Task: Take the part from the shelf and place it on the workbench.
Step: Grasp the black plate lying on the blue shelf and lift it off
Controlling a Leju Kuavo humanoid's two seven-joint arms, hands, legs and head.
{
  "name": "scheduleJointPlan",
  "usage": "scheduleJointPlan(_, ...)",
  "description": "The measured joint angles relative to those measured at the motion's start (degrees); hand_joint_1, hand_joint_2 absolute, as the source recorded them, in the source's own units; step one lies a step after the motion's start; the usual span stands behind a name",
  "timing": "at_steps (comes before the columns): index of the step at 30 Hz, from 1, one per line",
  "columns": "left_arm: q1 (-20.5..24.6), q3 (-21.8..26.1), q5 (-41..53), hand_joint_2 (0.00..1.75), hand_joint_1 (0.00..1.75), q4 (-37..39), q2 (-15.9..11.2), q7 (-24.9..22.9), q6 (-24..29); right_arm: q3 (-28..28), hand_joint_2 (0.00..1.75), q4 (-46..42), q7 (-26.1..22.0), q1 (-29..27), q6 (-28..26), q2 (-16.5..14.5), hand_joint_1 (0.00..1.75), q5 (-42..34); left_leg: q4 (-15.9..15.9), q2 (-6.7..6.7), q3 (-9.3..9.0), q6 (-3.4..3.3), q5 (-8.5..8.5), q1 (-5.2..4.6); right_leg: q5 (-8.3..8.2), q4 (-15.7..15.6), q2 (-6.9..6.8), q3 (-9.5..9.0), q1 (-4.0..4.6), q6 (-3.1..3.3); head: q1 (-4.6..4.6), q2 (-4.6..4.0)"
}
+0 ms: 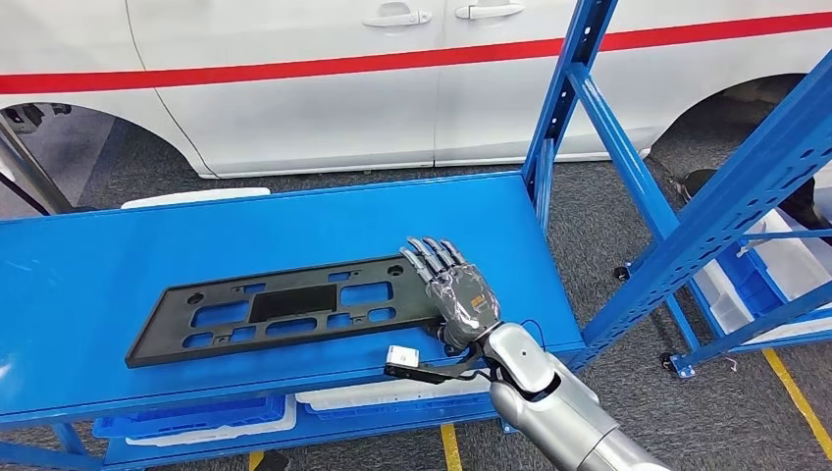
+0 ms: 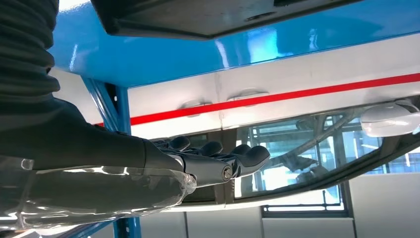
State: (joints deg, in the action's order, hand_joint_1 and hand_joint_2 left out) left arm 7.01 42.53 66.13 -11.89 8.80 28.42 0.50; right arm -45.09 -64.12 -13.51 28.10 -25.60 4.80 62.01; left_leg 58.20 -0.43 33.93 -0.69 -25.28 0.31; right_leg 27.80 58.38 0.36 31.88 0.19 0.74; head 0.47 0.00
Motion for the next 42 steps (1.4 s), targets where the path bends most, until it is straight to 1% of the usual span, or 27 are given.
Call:
scheduleJointPlan(3, 0.3, -0.3, 0.4, 0.0, 0.0, 0.0, 0.0, -0.4, -0.2, -0.1, 1.75, 1.7, -0.4, 0.7, -0.3, -1.0, 0.0, 1.6, 0.0, 0.0, 0.0, 0.0, 0.0, 0.0, 0.0, 0.0, 0.01, 0.01, 0.0, 0.0, 0.0, 0.0)
scheduleJointPlan(8, 0.7, -1.0, 0.7, 0.0, 0.0, 0.0, 0.0, -0.7, -0.6, -1.2, 1.75, 5.8, -0.1, 2.7, -0.3, -3.6, 0.0, 3.6, 0.0, 0.0, -0.01, 0.02, 0.02, 0.0, 0.0, 0.0, 0.0, 0.03, 0.0, 0.0, 0.0, 0.0)
scheduleJointPlan(18, 1.3, -1.6, 1.3, 0.0, 0.0, 0.0, 0.1, -1.2, -0.8, -3.3, 1.75, 13.0, -1.1, 5.3, 0.0, -8.4, 0.0, 3.3, 0.0, 0.01, -0.01, 0.03, 0.02, 0.0, 0.0, 0.1, 0.01, 0.04, 0.0, 0.01, 0.01, 0.0)
scheduleJointPlan(23, 1.4, -1.8, 1.3, 0.0, 0.0, 0.0, 0.2, -1.3, -0.8, -4.3, 1.75, 16.1, -1.2, 6.6, 0.3, -10.0, 0.0, 3.0, 0.0, 0.01, -0.02, 0.03, 0.02, 0.0, 0.0, 0.1, 0.03, 0.04, 0.0, 0.01, 0.01, 0.0)
scheduleJointPlan(27, 1.4, -1.8, 1.3, 0.0, 0.0, 0.0, 0.3, -1.3, -0.8, -4.7, 1.75, 18.4, -1.0, 7.5, -0.2, -10.6, 0.0, 2.5, 0.0, 0.04, -0.08, 0.03, 0.02, 0.0, 0.0, 0.0, 0.04, 0.0, 0.0, 0.0, 0.01, 0.0)
scheduleJointPlan(35, 1.4, -1.8, 1.0, 0.0, 0.0, 0.0, 0.3, -1.3, -0.7, -5.0, 1.75, 20.8, 0.2, 8.4, -1.7, -10.9, 0.0, 3.0, 0.0, 0.03, -0.2, 0.03, 0.02, 0.0, 0.0, 0.0, 0.03, -0.13, 0.0, 0.0, 0.01, 0.0)
scheduleJointPlan(42, 1.4, -1.8, 0.2, 0.0, 0.0, 0.0, 0.3, -1.3, -0.6, -5.0, 1.75, 22.5, 6.0, 8.8, -7.1, -10.7, 0.0, 9.0, 0.0, 0.03, -0.22, 0.03, 0.02, 0.0, 0.0, 0.1, 0.03, -0.14, 0.0, 0.0, 0.01, 0.0)
